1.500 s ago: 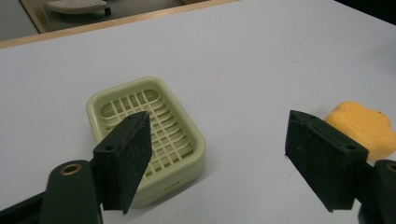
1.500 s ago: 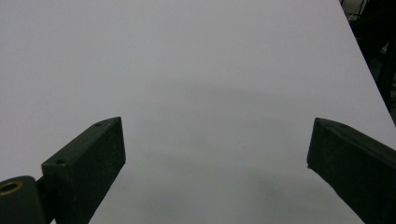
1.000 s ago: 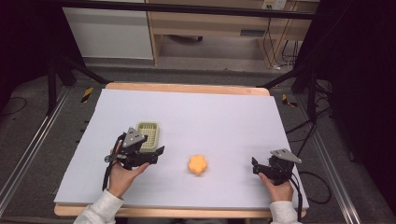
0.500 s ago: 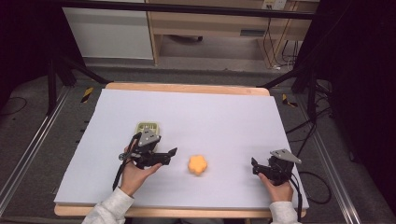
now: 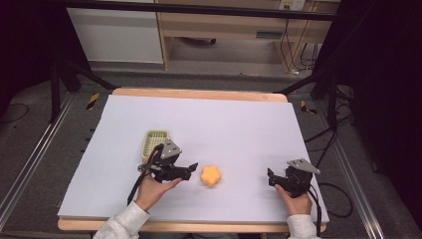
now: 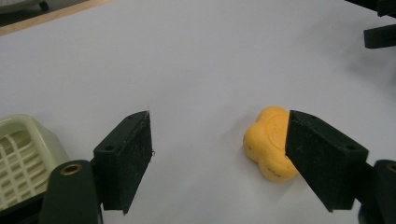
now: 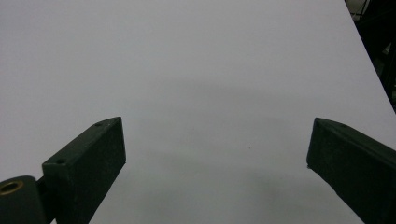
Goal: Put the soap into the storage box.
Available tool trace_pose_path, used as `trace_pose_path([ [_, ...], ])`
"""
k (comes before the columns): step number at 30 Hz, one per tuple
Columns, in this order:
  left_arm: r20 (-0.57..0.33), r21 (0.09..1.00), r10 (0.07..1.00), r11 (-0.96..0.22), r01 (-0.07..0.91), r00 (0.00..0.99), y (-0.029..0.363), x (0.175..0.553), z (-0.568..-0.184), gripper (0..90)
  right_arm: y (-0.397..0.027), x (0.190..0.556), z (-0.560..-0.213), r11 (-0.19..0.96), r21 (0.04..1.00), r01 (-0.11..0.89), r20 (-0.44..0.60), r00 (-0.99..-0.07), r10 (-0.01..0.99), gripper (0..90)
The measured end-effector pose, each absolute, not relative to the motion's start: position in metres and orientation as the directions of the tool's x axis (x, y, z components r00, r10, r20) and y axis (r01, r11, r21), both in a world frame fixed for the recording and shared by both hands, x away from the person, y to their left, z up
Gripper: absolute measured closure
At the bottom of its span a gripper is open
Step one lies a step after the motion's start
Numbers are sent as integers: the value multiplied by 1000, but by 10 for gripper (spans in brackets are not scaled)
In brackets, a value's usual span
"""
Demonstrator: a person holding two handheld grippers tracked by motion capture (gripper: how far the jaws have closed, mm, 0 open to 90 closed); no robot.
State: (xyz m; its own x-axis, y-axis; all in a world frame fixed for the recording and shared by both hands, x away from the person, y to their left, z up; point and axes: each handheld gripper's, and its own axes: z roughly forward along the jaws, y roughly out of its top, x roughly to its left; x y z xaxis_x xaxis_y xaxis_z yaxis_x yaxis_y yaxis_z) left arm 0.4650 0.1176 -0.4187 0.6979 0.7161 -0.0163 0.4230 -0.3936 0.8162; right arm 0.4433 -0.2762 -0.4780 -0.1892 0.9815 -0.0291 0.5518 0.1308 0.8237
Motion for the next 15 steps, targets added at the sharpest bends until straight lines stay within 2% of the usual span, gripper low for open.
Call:
trace_pose_path([
  [15, -13, 772, 671, -464, 434, 741, 90, 465, -427, 228, -275, 444, -478, 134, 819, 557, -31, -191, 981, 50],
])
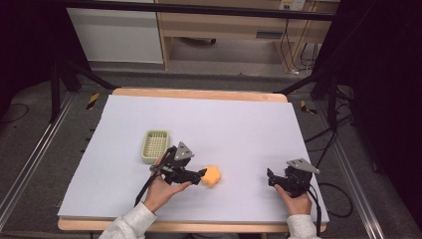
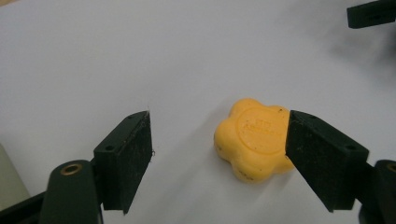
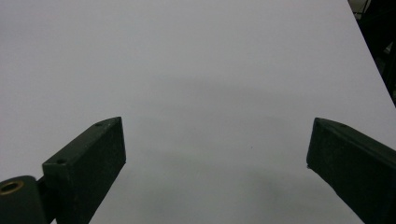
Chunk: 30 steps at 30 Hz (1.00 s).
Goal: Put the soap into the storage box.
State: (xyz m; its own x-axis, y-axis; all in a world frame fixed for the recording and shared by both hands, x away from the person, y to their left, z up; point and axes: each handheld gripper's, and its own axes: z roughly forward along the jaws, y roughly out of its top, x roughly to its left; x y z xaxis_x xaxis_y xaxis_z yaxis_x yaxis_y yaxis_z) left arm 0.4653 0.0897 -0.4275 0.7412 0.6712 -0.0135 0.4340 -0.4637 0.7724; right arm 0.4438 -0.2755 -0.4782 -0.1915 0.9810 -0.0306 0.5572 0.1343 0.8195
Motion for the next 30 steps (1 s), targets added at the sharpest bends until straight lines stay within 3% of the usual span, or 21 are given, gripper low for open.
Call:
trace_pose_path([
  [30, -13, 680, 616, -571, 459, 787, 46, 472, -449, 202, -276, 444, -478, 134, 817, 561, -28, -193, 981, 52],
])
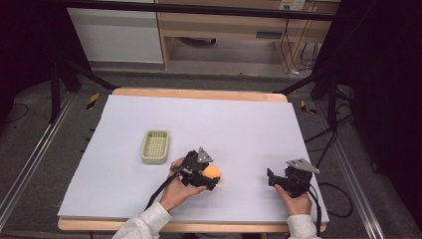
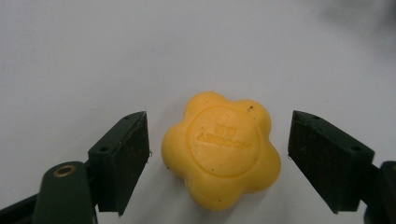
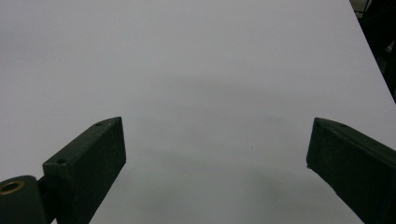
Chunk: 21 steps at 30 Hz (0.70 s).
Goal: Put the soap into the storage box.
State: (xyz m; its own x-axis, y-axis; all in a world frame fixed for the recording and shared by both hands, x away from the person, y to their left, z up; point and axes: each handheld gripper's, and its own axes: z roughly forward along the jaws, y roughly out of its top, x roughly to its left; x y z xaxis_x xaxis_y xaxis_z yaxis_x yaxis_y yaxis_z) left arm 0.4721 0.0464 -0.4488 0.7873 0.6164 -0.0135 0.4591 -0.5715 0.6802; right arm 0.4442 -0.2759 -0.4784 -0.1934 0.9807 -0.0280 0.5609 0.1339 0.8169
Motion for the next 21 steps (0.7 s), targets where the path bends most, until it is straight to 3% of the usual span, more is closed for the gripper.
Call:
trace_pose_path([
  [21, 3, 622, 621, -615, 485, 783, 35, 477, -465, 248, -275, 445, -479, 137, 815, 564, -31, -194, 980, 53],
])
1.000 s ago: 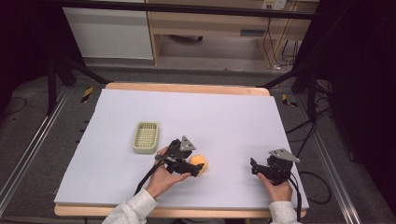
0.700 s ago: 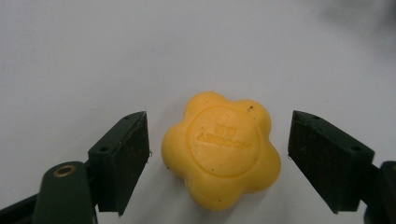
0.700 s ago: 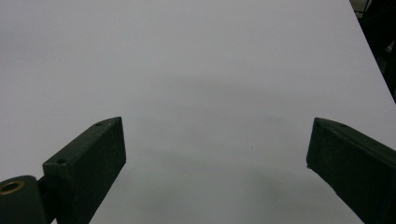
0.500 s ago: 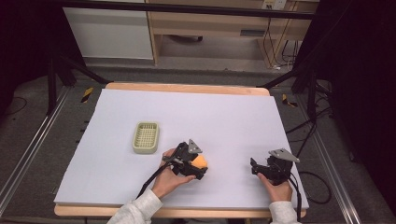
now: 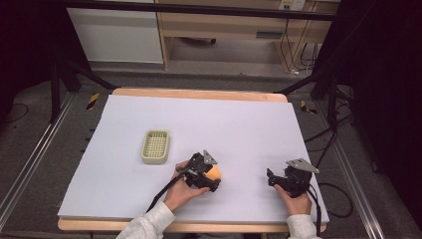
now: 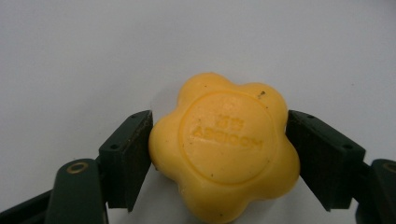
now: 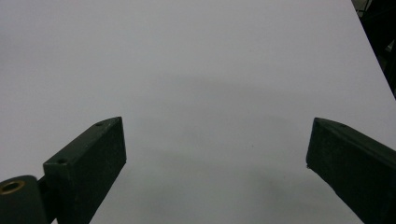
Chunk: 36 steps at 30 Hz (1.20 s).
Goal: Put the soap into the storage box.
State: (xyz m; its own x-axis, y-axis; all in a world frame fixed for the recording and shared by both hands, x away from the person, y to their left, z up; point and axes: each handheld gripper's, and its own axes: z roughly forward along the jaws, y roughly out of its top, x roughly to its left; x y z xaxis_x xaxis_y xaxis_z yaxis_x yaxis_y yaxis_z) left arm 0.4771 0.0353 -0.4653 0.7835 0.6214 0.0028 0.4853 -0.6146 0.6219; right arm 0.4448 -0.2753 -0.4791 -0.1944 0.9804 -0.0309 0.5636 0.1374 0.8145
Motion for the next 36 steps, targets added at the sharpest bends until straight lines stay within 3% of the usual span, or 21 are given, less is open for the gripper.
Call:
trace_pose_path([
  [36, 17, 601, 650, -614, 512, 760, 28, 478, -470, 261, -274, 445, -480, 142, 810, 570, -32, -199, 980, 55],
])
